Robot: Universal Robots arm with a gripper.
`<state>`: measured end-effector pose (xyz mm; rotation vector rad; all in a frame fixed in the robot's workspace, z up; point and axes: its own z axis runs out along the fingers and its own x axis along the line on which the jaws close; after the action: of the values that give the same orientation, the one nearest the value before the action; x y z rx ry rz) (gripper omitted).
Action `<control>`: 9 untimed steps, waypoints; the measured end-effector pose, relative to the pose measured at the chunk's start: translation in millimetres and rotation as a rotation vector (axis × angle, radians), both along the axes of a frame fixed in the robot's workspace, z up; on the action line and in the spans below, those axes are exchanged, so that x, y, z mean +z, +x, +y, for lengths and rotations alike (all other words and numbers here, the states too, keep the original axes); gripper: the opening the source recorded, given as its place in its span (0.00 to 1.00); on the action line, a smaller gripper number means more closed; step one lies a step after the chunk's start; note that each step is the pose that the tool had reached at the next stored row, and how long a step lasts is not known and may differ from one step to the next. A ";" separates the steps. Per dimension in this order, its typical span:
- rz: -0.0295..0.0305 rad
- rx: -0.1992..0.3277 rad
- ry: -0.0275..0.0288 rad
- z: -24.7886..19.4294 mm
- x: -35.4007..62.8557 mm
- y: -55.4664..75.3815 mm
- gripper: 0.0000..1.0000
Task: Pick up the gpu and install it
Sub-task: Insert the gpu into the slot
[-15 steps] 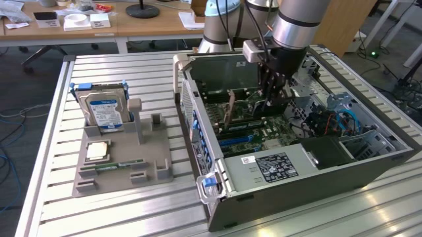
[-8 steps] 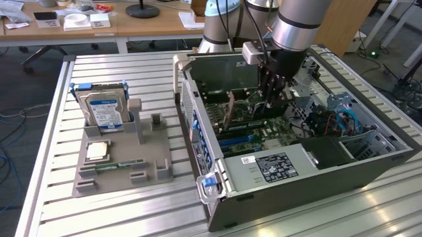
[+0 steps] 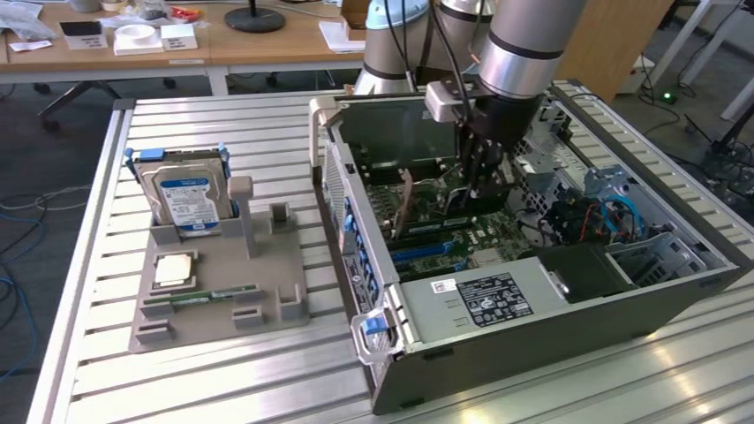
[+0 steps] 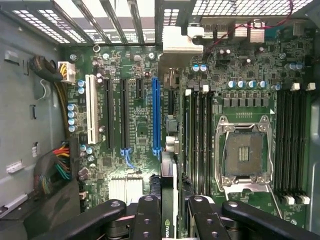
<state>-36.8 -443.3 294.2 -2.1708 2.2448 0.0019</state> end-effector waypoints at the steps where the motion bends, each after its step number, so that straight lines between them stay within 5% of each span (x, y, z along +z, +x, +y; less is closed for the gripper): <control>1: -0.0001 0.000 0.0002 -1.1 -0.2 -0.1 0.26; 9: -0.0001 0.000 0.0001 -6.3 -2.5 -2.7 0.26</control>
<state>-39.5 -449.6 291.6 -2.1706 2.2448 0.0019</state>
